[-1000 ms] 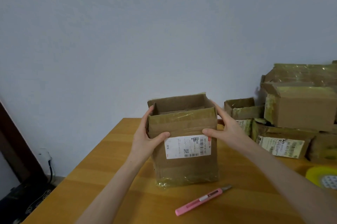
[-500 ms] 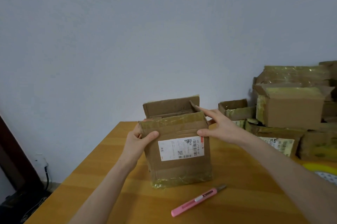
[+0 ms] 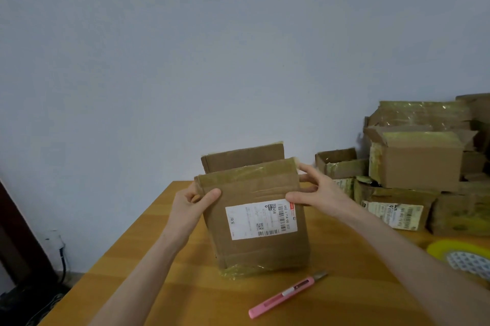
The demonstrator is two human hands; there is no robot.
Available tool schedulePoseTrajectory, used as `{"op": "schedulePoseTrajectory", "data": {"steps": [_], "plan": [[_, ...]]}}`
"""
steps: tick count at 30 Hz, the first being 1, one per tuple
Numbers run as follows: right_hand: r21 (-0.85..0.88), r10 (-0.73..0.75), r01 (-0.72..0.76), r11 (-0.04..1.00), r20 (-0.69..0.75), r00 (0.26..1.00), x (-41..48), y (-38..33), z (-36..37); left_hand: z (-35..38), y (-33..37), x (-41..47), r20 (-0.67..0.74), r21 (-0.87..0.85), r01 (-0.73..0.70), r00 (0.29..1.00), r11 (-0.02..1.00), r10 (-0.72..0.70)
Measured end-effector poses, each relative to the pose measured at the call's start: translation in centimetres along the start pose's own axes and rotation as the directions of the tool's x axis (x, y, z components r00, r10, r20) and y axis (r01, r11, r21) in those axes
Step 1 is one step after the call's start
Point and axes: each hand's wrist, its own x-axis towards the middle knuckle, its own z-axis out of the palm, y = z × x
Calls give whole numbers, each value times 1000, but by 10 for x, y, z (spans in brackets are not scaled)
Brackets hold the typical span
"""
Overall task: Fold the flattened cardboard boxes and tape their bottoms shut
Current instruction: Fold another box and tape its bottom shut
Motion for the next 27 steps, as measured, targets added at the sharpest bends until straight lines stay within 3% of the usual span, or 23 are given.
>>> {"op": "schedulePoseTrajectory", "data": {"steps": [2, 5, 10, 14, 17, 20, 24, 27], "plan": [[-33, -25, 24, 999, -37, 999, -2, 3, 6, -6, -1, 6, 12, 66, -18, 1000, 998, 17], [-10, -24, 24, 1000, -42, 999, -9, 12, 8, -10, 3, 19, 58, 269, 72, 994, 961, -91], [-66, 14, -16, 998, -30, 999, -13, 11, -2, -8, 21, 48, 230, 379, 120, 948, 918, -219], [-128, 66, -67, 990, -13, 998, -11, 5, -2, -7, 14, 42, 253, 497, -2, 957, 868, -143], [-180, 16, -23, 983, -39, 999, -3, -6, 0, -2, 1, 33, 213, 476, -63, 976, 877, -46], [-375, -96, 126, 919, 96, 991, 4, -10, 9, 3, -5, 26, 251, 440, -75, 967, 895, -43], [-467, 38, 77, 881, 231, 972, 10, -11, 7, -4, -11, 26, 357, 463, -74, 928, 883, -110], [-419, 44, 41, 907, 191, 981, 13, -9, 10, 1, -15, 22, 312, 449, -21, 940, 893, -135]]}}
